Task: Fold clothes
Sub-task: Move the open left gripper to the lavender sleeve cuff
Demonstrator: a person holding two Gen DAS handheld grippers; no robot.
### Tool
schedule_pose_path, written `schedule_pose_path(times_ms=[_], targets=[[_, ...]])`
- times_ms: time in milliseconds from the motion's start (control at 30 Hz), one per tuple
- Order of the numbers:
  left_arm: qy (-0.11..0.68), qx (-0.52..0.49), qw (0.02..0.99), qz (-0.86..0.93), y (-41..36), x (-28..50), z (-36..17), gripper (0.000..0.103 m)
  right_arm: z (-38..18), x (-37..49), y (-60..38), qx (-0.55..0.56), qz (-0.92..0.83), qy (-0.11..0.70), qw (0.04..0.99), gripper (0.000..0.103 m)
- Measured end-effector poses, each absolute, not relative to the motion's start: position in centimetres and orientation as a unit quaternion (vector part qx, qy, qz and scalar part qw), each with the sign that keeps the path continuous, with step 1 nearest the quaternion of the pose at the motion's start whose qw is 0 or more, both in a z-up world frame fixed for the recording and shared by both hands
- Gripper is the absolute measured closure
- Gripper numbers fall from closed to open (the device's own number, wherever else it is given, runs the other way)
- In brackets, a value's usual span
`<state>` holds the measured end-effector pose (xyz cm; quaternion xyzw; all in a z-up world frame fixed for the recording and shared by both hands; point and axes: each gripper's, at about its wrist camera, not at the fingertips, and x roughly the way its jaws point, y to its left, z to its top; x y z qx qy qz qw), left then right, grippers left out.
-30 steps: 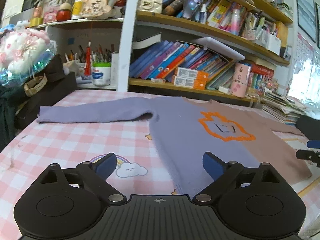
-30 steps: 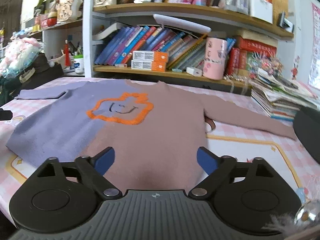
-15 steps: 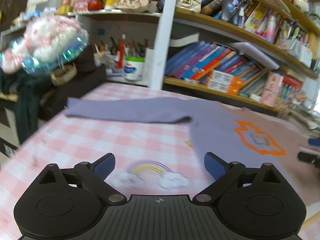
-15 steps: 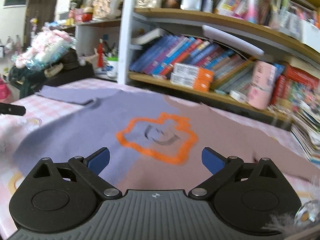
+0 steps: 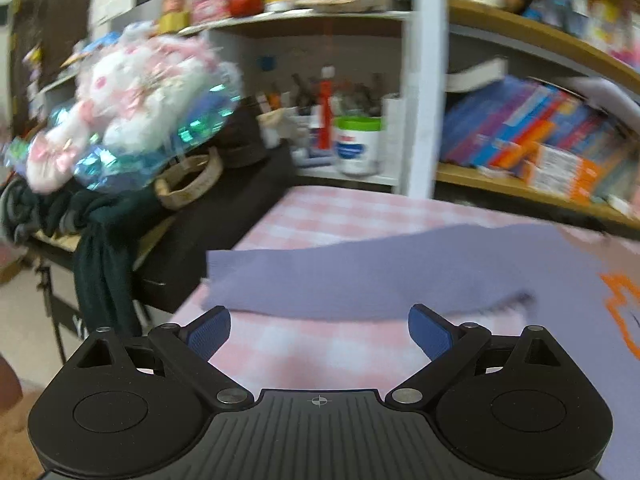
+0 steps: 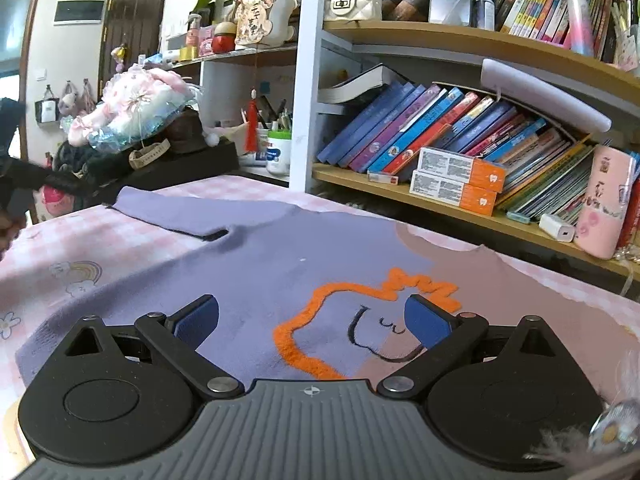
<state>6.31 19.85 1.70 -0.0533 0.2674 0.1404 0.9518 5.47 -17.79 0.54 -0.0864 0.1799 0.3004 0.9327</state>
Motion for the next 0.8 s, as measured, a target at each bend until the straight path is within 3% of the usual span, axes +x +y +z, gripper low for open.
schedule_pose_path(times_ms=[233, 533, 700, 800], targets=[[0.266, -0.143, 0.927, 0.222, 24.3, 9.3, 0.5, 0.017, 0.6, 5.8, -19.6, -0.026, 0.303, 0.182, 0.935, 0.003], [0.259, -0.23, 0.902, 0.258, 26.8, 10.1, -1.1, 0.03, 0.7, 5.1, -19.2, -0.036, 0.308, 0.175, 0.934, 0.003], [0.254, -0.283, 0.897, 0.227, 27.1, 10.9, -1.2, 0.058, 0.6, 5.2, -19.2, -0.037, 0.309, 0.179, 0.934, 0.003], [0.247, -0.317, 0.893, 0.202, 26.8, 11.4, -1.5, 0.06, 0.6, 5.2, -19.2, -0.037, 0.309, 0.18, 0.933, 0.003]])
